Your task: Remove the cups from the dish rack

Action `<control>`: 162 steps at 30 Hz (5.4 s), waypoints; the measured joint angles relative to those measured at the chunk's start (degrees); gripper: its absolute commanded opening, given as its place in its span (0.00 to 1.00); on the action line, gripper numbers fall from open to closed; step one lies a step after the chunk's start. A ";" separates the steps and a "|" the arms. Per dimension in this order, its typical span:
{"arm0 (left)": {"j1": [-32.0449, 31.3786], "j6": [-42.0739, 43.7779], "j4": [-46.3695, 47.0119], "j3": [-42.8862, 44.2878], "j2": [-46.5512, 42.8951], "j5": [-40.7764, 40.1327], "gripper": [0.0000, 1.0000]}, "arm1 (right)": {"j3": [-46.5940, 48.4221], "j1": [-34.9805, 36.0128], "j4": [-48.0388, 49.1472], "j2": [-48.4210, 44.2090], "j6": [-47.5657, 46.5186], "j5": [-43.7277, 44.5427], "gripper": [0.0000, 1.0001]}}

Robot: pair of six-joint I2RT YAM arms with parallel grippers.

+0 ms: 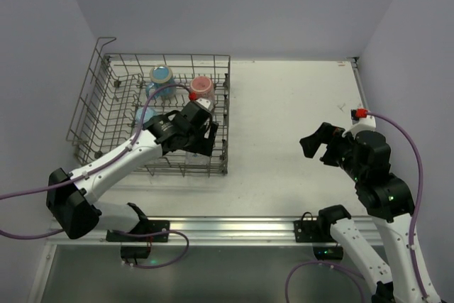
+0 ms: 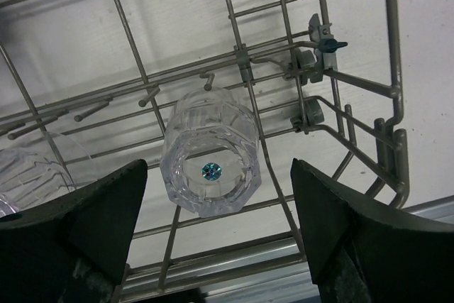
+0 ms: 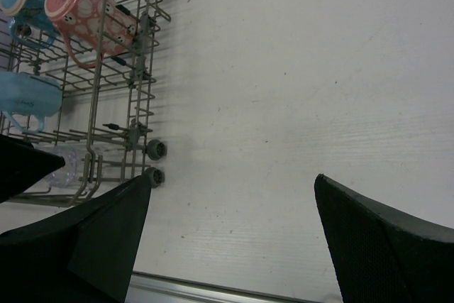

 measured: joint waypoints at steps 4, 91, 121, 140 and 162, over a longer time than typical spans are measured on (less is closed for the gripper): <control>-0.48 -2.82 0.81 -2.60 -0.79 -1.22 0.86 | 0.00 0.00 0.00 -0.13 0.02 -0.07 0.99; -2.62 -4.81 44.13 -17.99 -31.98 24.52 0.00 | -16.46 5.99 69.02 18.78 55.93 -51.23 0.82; -2.58 -4.28 51.01 -22.27 -32.72 30.77 1.00 | -22.12 14.03 120.74 39.08 86.75 -53.53 0.00; -2.62 -5.66 21.29 -5.70 -45.88 -11.34 1.00 | 1.01 2.78 44.59 25.11 35.15 -36.06 0.00; -2.62 -6.73 6.23 -5.31 -37.94 -20.92 1.00 | 20.63 -6.08 0.61 59.25 7.65 22.34 0.00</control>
